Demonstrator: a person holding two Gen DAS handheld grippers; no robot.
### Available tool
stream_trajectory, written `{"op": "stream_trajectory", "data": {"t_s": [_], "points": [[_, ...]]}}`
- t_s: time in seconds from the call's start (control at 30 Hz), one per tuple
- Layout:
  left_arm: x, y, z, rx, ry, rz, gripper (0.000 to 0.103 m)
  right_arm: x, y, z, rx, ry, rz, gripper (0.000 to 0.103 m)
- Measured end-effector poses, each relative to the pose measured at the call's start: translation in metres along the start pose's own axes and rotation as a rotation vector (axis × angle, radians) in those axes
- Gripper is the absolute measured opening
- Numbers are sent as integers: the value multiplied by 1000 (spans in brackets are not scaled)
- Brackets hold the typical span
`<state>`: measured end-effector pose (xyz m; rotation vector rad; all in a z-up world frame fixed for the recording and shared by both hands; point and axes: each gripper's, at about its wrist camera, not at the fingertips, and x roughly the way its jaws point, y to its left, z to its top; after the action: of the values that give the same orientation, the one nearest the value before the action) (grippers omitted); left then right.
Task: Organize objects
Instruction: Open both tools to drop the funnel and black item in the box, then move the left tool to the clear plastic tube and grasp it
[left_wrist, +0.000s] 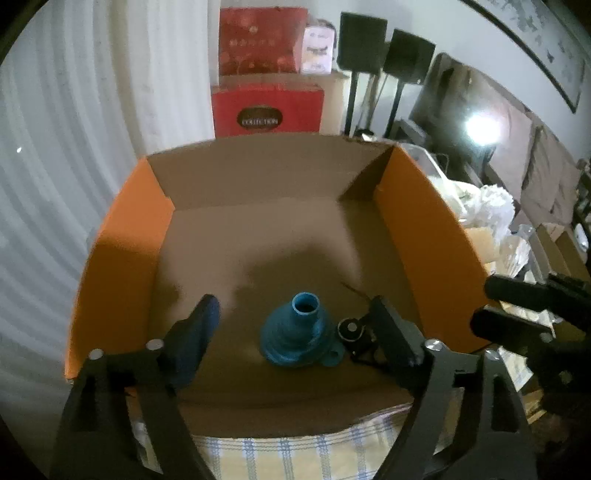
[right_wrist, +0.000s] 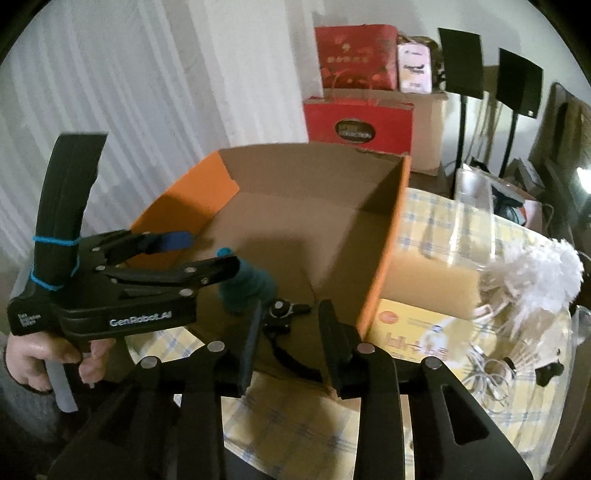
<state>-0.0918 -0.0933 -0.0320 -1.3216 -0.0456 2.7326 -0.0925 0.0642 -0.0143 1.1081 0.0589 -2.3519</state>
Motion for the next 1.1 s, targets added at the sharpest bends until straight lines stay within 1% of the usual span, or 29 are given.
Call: {"op": "stream_trajectory", "data": {"t_s": [0.03, 0.07, 0.1, 0.17, 0.2, 0.33, 0.4, 0.53, 0.77, 0.9, 1.1], "points": [[-3, -2, 0, 3, -10, -3, 88, -4, -3, 1, 11, -7, -4, 39], [-5, -3, 0, 4, -16, -4, 89, -10, -7, 1, 25, -20, 2, 46], [-7, -5, 0, 5, -25, -3, 92, -14, -10, 2, 35, -30, -1, 60], [-12, -10, 0, 6, -41, -5, 98, -23, -15, 2, 48, -56, -47, 72], [-15, -11, 0, 2, -49, -8, 103, -29, -18, 3, 51, -69, -62, 72], [-28, -17, 5, -22, -69, -60, 103, -47, -31, 3, 82, -99, -60, 75], [-34, -19, 7, -33, -83, -89, 103, -58, -37, 3, 92, -113, -77, 80], [-41, -29, 10, -28, -106, -118, 103, -76, -52, 0, 129, -122, -117, 82], [-42, -54, 12, -5, -98, -184, 103, -109, -83, -14, 186, -148, -168, 82], [-39, -70, 14, 14, -90, -210, 103, -128, -103, -24, 227, -160, -206, 82], [-34, -88, 29, 29, -81, -234, 103, -149, -132, -37, 287, -169, -269, 82]]}}
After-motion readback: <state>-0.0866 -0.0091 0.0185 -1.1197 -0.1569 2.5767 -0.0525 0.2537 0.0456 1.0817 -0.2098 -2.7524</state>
